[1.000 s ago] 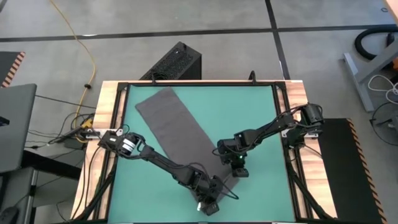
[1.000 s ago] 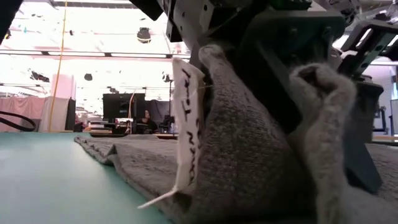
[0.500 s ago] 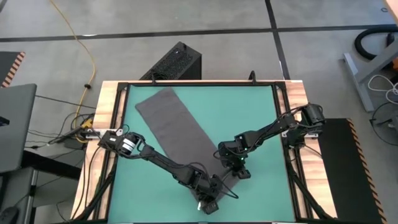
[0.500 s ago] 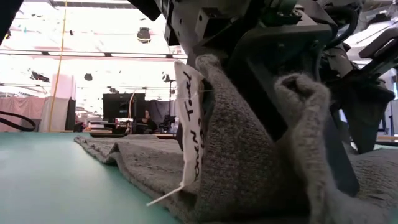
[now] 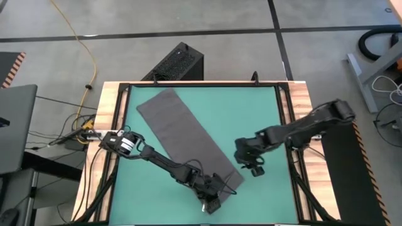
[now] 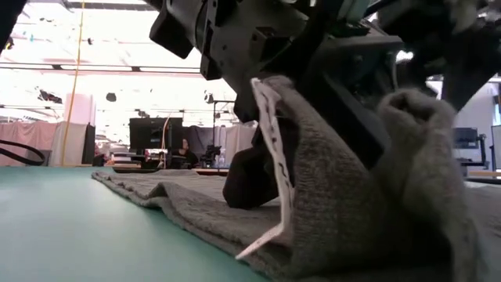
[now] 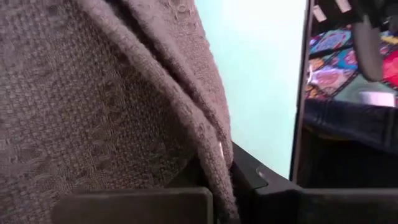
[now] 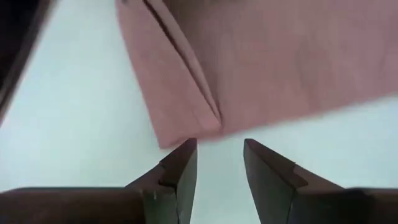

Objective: Roll towel into tight, uniform cylinder
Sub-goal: Roll the gray towel

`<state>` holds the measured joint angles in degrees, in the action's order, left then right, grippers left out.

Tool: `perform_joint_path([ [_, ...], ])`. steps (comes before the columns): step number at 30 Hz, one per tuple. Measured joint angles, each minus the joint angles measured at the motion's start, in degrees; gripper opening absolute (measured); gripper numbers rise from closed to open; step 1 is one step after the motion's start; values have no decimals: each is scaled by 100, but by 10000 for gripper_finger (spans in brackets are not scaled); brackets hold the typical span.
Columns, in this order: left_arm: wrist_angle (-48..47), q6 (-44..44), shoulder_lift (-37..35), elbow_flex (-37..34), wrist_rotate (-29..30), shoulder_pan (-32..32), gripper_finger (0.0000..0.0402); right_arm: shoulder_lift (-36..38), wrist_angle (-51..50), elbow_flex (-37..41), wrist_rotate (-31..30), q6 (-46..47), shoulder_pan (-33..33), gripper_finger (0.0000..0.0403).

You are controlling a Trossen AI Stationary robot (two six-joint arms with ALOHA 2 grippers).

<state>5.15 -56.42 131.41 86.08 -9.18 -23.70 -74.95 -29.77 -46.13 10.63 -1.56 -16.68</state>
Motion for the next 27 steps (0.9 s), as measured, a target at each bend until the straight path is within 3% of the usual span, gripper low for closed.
perform_joint_path([
  [5, 95, 6, 9, -70, -166, 28, 0, 452, 1220, 696, -432, -272, -1002, 161],
  [12, 93, -7, 13, -74, -554, 137, 0, -106, 2428, 1200, -2042, -774, -2106, 167],
  [20, 91, -53, 13, -77, -566, 157, 0, -1018, 2931, 1191, -2293, -754, -2324, 174],
  [27, 82, -72, 13, -68, -454, 153, 2, -1314, 3163, 1191, -2603, -750, -2188, 174],
])
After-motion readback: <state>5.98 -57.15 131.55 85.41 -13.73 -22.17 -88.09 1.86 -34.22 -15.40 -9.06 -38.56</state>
